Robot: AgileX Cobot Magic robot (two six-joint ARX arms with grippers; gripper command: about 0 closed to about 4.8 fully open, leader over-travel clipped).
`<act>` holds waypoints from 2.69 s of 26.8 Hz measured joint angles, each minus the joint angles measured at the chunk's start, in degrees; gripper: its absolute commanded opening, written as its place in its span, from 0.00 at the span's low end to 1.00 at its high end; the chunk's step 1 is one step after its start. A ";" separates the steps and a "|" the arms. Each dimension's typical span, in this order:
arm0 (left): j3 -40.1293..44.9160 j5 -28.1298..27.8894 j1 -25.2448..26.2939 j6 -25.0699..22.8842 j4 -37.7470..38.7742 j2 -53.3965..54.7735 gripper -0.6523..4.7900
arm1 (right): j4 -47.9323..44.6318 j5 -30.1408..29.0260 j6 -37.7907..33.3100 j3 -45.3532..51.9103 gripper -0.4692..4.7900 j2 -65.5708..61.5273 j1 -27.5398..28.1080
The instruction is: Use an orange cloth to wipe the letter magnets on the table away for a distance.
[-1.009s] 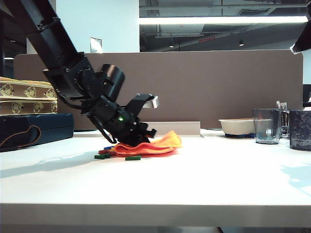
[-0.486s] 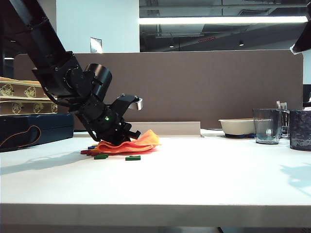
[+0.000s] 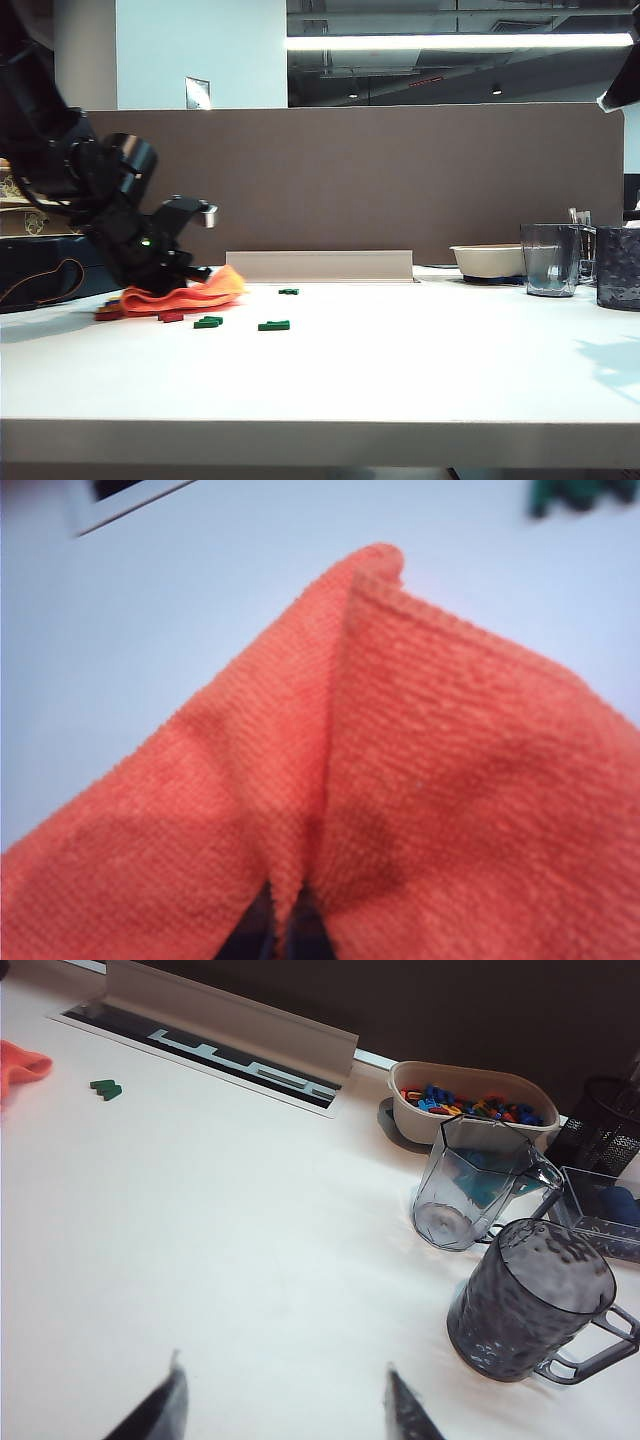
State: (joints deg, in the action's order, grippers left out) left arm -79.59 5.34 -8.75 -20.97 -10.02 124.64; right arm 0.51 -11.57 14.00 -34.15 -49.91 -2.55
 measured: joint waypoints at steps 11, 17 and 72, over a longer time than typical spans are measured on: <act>0.68 -0.94 7.10 -0.02 4.96 -7.54 0.11 | 0.24 1.31 0.02 0.02 0.56 -1.73 0.02; 0.66 5.84 4.09 2.69 2.16 -14.51 0.11 | 0.20 1.31 0.02 0.02 0.56 -1.90 0.02; 0.85 4.46 -28.68 14.16 11.21 -3.80 0.11 | 0.81 1.49 0.02 0.02 0.55 -0.76 -0.04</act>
State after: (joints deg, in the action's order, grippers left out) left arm -78.74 9.80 -37.43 -6.81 1.19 120.84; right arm 1.32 -10.09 14.02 -34.13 -50.68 -2.59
